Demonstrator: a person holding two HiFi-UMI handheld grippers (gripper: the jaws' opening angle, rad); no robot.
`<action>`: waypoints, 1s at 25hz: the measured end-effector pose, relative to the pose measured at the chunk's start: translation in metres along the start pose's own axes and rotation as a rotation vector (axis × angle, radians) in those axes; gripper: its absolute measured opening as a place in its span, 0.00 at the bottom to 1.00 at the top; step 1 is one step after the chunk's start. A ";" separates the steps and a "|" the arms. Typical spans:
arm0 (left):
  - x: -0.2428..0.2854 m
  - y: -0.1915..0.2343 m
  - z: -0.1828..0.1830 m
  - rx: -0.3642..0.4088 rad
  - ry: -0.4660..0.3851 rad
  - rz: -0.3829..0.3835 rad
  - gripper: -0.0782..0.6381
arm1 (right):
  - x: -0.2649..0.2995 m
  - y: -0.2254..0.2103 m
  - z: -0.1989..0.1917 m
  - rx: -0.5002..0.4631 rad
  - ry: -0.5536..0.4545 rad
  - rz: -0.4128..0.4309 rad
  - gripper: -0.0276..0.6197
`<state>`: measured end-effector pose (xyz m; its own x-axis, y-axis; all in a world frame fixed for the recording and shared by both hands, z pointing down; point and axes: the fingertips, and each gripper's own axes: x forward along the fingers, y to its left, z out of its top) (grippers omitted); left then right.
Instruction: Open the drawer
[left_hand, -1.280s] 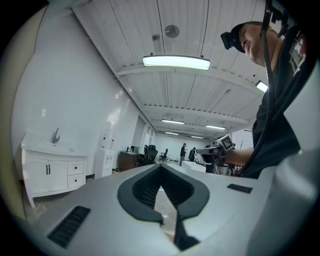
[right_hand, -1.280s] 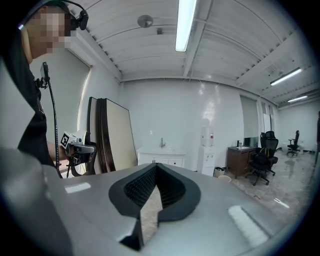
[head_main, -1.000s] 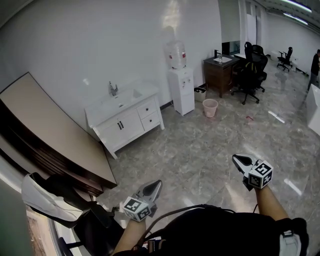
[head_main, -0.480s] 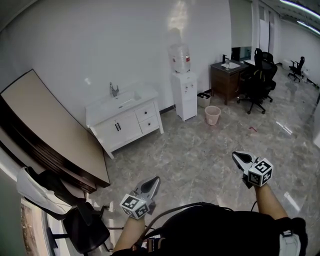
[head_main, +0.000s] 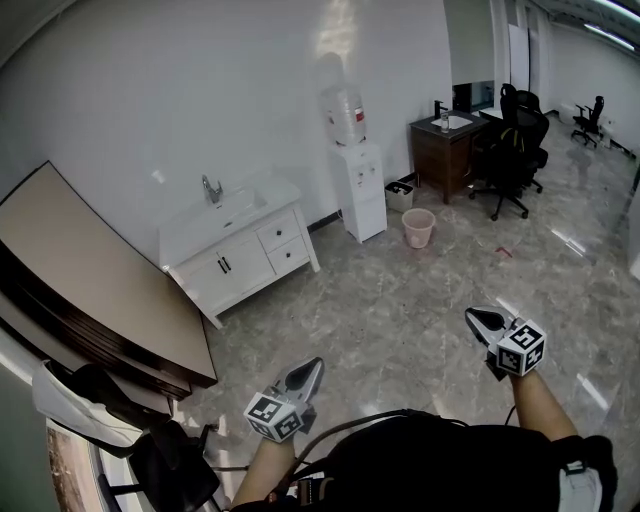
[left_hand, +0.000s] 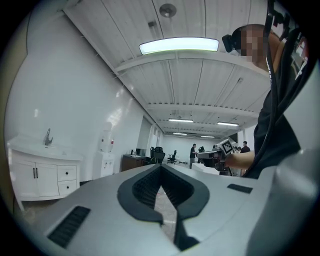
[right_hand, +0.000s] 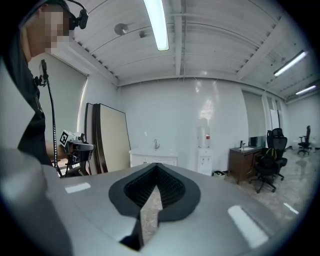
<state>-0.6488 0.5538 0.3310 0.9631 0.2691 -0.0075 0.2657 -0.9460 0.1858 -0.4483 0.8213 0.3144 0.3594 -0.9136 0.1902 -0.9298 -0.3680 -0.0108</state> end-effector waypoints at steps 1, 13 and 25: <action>0.009 0.005 0.000 -0.005 0.001 -0.009 0.11 | 0.004 -0.006 0.000 0.007 0.002 -0.009 0.04; 0.102 0.123 0.040 0.009 0.021 -0.165 0.11 | 0.101 -0.053 0.054 -0.014 0.007 -0.134 0.04; 0.137 0.263 0.069 0.007 0.019 -0.216 0.11 | 0.228 -0.063 0.081 -0.004 0.003 -0.196 0.04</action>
<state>-0.4442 0.3293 0.3107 0.8828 0.4689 -0.0275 0.4660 -0.8672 0.1752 -0.3013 0.6224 0.2792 0.5332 -0.8240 0.1916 -0.8424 -0.5380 0.0308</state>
